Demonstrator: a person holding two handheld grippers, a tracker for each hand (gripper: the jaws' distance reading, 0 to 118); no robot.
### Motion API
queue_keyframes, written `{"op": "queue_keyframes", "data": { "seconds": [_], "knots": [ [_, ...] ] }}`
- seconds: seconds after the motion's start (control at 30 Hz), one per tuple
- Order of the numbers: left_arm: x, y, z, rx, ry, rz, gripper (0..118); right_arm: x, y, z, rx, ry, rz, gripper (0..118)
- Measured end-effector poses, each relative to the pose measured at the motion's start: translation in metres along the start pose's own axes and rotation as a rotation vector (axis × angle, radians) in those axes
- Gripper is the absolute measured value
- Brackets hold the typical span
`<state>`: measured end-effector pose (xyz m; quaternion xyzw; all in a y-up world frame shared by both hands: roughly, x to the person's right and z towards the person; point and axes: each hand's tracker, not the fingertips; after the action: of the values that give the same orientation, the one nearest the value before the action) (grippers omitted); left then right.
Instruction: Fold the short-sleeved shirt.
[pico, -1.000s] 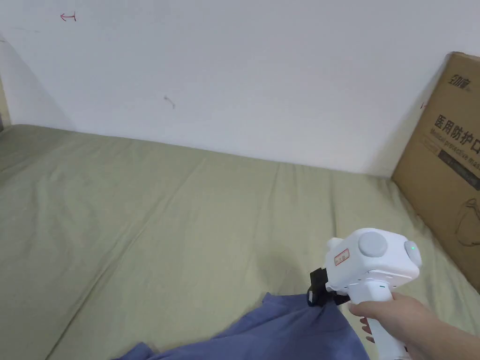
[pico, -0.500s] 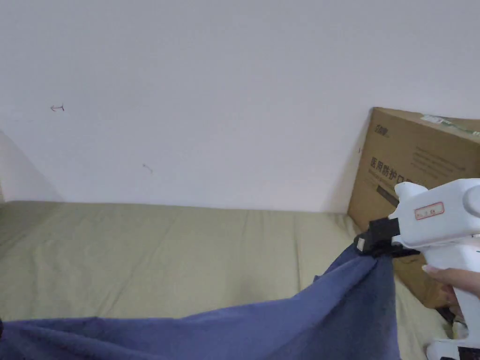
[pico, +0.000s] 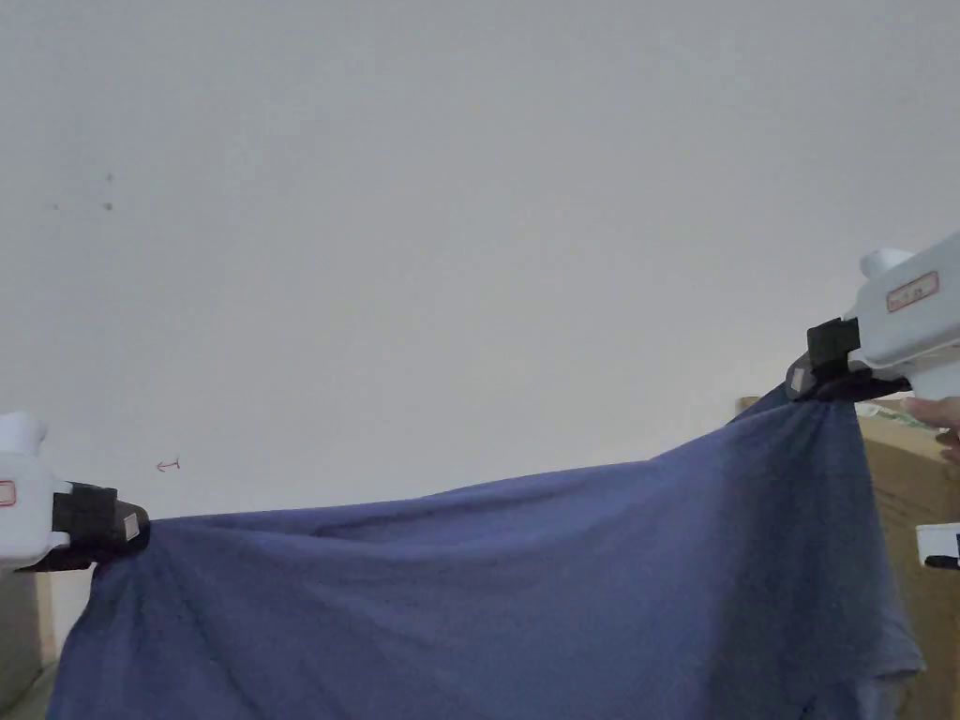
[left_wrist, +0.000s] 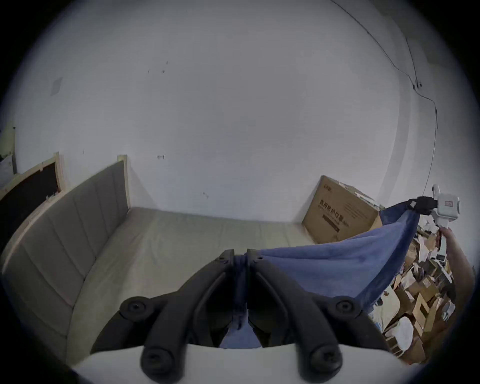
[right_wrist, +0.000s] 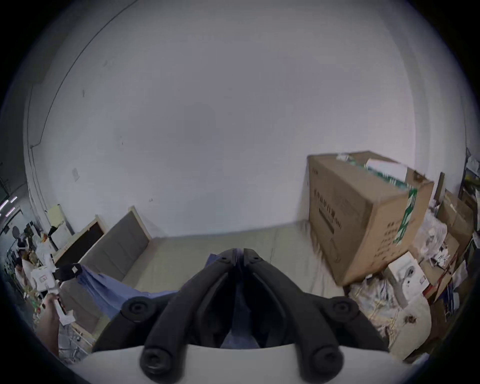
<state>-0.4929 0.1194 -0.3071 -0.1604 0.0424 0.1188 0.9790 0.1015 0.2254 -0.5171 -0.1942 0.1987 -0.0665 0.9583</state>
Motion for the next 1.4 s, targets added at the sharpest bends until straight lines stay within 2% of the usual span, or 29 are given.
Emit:
{"op": "queue_keyframes", "data": {
  "seconds": [0.2, 0.33, 0.47, 0.67, 0.8, 0.93, 1.0, 1.03, 1.13, 1.27, 1.3, 1.37, 1.4],
  "knots": [
    [-0.002, 0.021, -0.034, 0.09, -0.008, 0.036, 8, -0.012, 0.05, -0.037, 0.082, -0.035, 0.015, 5],
    [-0.007, 0.033, -0.073, 0.131, -0.004, 0.064, 8, -0.012, 0.074, -0.075, 0.131, -0.047, 0.008, 5],
    [-0.011, 0.043, -0.113, 0.174, 0.015, 0.048, 8, -0.016, 0.094, -0.109, 0.184, -0.08, 0.033, 5],
    [-0.013, 0.043, -0.155, 0.267, 0.041, -0.011, 8, -0.024, 0.107, -0.137, 0.296, -0.118, 0.061, 5],
    [-0.018, 0.03, -0.184, 0.262, 0.059, -0.025, 8, -0.019, 0.091, -0.161, 0.299, -0.106, 0.06, 5],
    [-0.031, -0.018, -0.218, 0.122, 0.077, 0.028, 8, 0.004, 0.025, -0.204, 0.175, -0.096, 0.071, 5],
    [-0.04, -0.072, -0.232, 0.047, 0.05, 0.074, 8, 0.021, -0.033, -0.23, 0.059, -0.127, 0.095, 5],
    [-0.045, -0.101, -0.239, -0.033, 0.036, 0.121, 8, 0.031, -0.069, -0.244, -0.014, -0.154, 0.105, 5],
    [-0.057, -0.198, -0.245, -0.264, 0.04, 0.169, 8, 0.067, -0.194, -0.27, -0.324, -0.154, 0.053, 5],
    [-0.066, -0.313, -0.213, -0.513, 0.031, 0.163, 8, 0.113, -0.358, -0.249, -0.688, -0.16, -0.045, 5],
    [-0.076, -0.335, -0.205, -0.555, 0.014, 0.179, 8, 0.121, -0.385, -0.235, -0.742, -0.154, -0.051, 5],
    [-0.084, -0.368, -0.177, -0.652, 0.014, 0.166, 8, 0.148, -0.434, -0.202, -0.799, -0.143, -0.112, 5],
    [-0.086, -0.377, -0.164, -0.679, 0.016, 0.144, 8, 0.154, -0.449, -0.186, -0.827, -0.144, -0.105, 5]
  ]
}}
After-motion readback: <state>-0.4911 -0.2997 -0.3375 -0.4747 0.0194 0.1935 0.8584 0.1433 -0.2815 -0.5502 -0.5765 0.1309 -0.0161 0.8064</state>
